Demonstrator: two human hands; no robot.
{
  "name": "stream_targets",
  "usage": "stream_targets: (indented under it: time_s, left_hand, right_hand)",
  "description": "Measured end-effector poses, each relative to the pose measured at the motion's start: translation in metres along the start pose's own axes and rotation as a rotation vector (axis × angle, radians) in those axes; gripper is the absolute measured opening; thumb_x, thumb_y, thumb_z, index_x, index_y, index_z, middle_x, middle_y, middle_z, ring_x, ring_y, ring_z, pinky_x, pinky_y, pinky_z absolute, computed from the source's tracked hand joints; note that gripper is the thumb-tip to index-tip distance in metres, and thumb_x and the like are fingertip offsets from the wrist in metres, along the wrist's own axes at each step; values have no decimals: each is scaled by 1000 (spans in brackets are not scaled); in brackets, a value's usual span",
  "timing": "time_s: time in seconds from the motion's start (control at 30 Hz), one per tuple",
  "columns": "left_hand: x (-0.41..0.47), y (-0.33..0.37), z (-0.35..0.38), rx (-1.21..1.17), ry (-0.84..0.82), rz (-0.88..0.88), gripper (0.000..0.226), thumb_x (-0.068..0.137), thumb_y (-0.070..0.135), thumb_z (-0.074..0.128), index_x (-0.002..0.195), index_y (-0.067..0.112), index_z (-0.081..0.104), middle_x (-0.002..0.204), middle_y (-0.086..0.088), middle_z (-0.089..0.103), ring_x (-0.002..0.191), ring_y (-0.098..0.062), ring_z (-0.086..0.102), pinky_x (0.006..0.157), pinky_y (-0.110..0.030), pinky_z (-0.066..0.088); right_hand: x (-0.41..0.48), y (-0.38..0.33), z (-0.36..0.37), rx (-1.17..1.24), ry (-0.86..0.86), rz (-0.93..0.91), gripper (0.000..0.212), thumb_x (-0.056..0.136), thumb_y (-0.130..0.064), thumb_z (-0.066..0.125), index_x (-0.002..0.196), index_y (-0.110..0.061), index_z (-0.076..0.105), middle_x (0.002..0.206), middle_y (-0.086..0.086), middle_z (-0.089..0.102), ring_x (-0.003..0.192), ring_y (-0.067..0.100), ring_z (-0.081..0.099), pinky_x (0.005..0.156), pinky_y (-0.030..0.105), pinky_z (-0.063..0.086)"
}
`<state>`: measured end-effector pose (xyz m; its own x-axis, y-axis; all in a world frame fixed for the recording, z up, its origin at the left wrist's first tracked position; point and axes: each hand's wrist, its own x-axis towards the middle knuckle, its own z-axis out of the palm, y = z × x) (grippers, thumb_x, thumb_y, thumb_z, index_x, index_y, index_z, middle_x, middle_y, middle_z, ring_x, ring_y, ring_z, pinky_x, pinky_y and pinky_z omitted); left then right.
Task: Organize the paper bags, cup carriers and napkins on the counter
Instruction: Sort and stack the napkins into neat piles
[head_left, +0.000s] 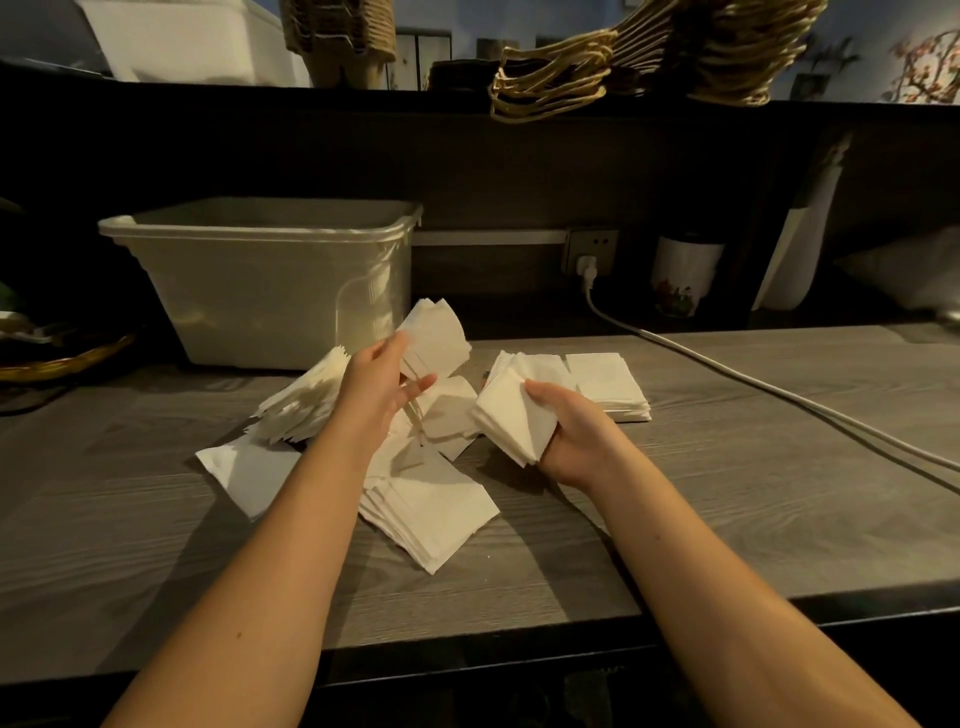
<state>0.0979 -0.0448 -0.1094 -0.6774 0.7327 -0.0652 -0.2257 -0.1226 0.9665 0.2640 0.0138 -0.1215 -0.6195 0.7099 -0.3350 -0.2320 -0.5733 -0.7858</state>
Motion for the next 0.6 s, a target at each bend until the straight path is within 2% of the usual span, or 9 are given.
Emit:
stream_targets:
  time_s: [0.07, 0.13, 0.2, 0.3, 0.37, 0.43, 0.5, 0.6]
  left_hand:
    - [-2, 1, 3, -130, -11, -3, 21, 96, 21, 51, 112, 8, 51, 115, -10, 54, 102, -22, 58, 78, -28, 55]
    - [-8, 1, 11, -124, -43, 60, 18, 96, 19, 49, 111, 9, 52, 115, -7, 53, 103, -19, 58, 83, -29, 54]
    - [-16, -2, 18, 99, -81, 246, 15, 97, 18, 45, 103, 11, 56, 102, -2, 56, 98, -13, 57, 83, -25, 51]
    - [-24, -11, 19, 562, -215, 632, 21, 98, 22, 42, 91, 11, 59, 80, 1, 58, 76, -3, 55, 68, -15, 44]
    - [-27, -14, 19, 722, -301, 759, 19, 98, 20, 44, 93, 14, 61, 80, 10, 57, 74, 4, 53, 62, -6, 40]
    - [-28, -16, 19, 802, -356, 796, 23, 96, 23, 45, 99, 11, 64, 90, 8, 59, 80, 3, 52, 65, -4, 40]
    - [-26, -17, 19, 853, -394, 802, 34, 89, 31, 42, 102, 9, 65, 99, 3, 61, 87, -2, 52, 68, -6, 41]
    - [-25, -18, 16, 843, -472, 759, 38, 80, 43, 37, 95, 22, 65, 105, 5, 61, 99, -6, 53, 79, -14, 44]
  right_hand:
    - [-2, 2, 2, -51, -54, 33, 29, 97, -14, 47, 124, -5, 44, 98, 15, 62, 86, 26, 62, 67, 39, 54]
    - [-3, 3, 4, -34, -91, 74, 28, 98, -15, 45, 125, -6, 44, 98, 16, 63, 86, 26, 63, 61, 37, 58]
    - [-4, 4, 4, 36, -118, 107, 25, 100, -19, 42, 120, -7, 48, 97, 17, 65, 86, 27, 64, 58, 37, 59]
    - [-2, 5, 4, 133, -197, 109, 37, 103, -30, 32, 120, -7, 54, 96, 17, 70, 81, 28, 70, 63, 39, 59]
    - [0, 5, 2, 174, -232, 98, 47, 103, -37, 26, 125, -6, 53, 101, 19, 69, 85, 30, 69, 69, 42, 58]
    - [3, 4, 0, 218, -222, 88, 59, 101, -49, 21, 130, -7, 51, 110, 21, 65, 93, 32, 66, 73, 44, 57]
    - [4, 4, -2, 230, -216, 70, 66, 97, -58, 20, 129, -9, 52, 110, 20, 66, 93, 32, 65, 73, 42, 57]
    - [2, 4, -3, 168, -216, 65, 54, 97, -51, 32, 120, -9, 57, 95, 17, 70, 81, 27, 69, 72, 36, 57]
